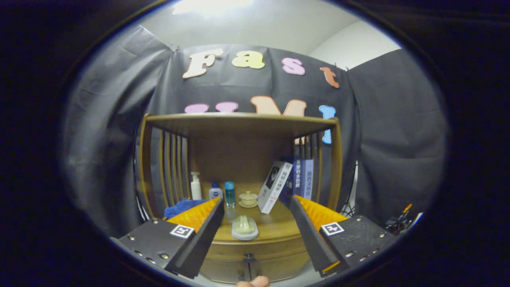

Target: Pull open the drawer, take out the items inside it, and place them on the countertop above the cabinet.

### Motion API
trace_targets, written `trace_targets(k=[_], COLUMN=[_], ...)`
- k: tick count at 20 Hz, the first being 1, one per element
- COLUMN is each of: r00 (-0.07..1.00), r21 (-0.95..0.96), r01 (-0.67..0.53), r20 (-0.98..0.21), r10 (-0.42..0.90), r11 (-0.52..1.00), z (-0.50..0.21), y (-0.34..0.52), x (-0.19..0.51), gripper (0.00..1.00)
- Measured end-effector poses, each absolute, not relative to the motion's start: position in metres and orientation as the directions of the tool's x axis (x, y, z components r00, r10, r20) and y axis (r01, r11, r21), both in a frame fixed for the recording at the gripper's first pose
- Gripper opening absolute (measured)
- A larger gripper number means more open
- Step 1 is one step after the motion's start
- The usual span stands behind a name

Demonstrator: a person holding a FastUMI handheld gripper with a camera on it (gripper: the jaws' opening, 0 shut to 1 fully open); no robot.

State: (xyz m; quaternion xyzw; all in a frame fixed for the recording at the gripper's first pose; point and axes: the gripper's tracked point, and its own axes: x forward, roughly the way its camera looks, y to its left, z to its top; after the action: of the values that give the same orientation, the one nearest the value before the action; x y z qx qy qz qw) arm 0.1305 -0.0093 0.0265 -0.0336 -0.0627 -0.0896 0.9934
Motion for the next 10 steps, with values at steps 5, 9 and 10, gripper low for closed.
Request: trace_targets(k=[5, 9, 10], r00=[0.969, 0.969, 0.97], r21=[-0.076, -0.093, -0.089], r01=[0.213, 0.223, 0.224], r20=[0.144, 0.126, 0.122], r10=[-0.201, -0.211, -0.213], r11=[0.974, 0.97, 0.97], z=[0.049, 0.047, 0.046], y=[-0.02, -0.03, -0.032], x=[0.105, 0.099, 0.098], gripper=[1.0, 1.0, 1.0])
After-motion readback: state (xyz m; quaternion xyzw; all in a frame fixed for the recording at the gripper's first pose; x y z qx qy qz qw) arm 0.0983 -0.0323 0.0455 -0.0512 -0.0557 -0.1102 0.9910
